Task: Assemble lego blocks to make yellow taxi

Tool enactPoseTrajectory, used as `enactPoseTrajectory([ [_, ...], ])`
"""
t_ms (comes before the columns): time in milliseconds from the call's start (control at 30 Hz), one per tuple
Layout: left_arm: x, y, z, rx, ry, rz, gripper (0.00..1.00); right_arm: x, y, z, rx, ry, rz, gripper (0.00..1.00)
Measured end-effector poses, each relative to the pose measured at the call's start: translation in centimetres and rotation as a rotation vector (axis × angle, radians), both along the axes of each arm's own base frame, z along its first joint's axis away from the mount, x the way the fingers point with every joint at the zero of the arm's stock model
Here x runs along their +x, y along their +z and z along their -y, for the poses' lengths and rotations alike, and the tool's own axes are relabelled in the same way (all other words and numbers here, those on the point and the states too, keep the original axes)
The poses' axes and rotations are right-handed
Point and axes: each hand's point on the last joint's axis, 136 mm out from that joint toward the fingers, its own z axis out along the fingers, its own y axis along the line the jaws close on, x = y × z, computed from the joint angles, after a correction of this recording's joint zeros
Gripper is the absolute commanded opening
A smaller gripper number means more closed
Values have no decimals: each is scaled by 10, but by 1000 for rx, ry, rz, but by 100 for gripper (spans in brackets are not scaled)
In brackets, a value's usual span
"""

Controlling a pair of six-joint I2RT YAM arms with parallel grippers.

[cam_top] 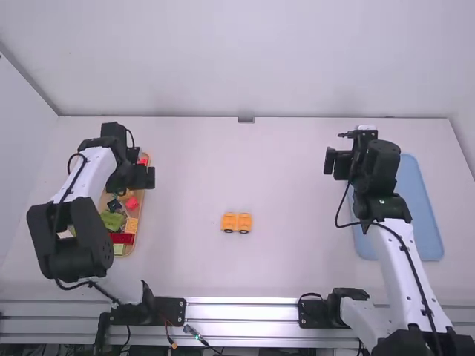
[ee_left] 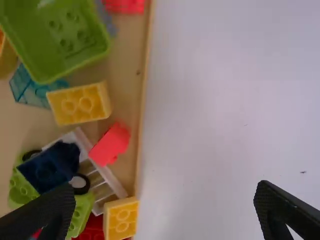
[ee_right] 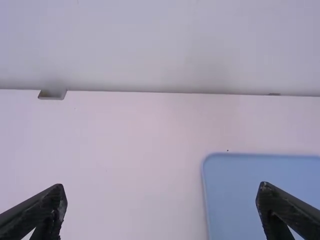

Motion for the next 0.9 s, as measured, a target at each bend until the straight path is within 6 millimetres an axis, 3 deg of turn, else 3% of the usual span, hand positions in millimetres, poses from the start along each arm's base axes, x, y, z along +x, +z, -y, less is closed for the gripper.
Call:
enactPoseTrajectory([
  [100, -15, -13, -12, -6, 44, -39, 82, 2, 3, 0, 20, -13, 15, 99],
  [233, -36, -31, -23, 11, 104, -93, 81, 4, 7, 0, 38, -22, 33, 99],
  [533, -72, -67, -23, 68, 160, -181, 73, 6, 14, -13, 68, 38, 59, 99],
  [900, -77, -71, -31, 119, 205, -185, 61, 9, 22, -35, 77, 105, 93, 99],
])
